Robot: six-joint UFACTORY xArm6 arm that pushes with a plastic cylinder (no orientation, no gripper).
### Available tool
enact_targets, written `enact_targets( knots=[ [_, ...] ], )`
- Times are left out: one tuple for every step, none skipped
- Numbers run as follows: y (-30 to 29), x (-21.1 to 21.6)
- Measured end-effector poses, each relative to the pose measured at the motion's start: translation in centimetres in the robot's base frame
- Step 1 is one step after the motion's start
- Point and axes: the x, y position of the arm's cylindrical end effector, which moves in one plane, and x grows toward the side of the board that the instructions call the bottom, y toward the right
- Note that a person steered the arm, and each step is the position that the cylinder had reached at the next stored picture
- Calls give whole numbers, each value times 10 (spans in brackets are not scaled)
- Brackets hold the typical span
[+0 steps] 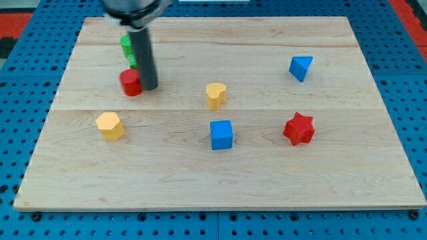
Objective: Move green star into the right of red circle
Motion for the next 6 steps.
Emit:
enact_targets(
  knots=[
    [-48, -19],
    [11, 3],
    [86, -2],
    [112, -57],
    [69, -71],
    [-4, -75]
  ],
)
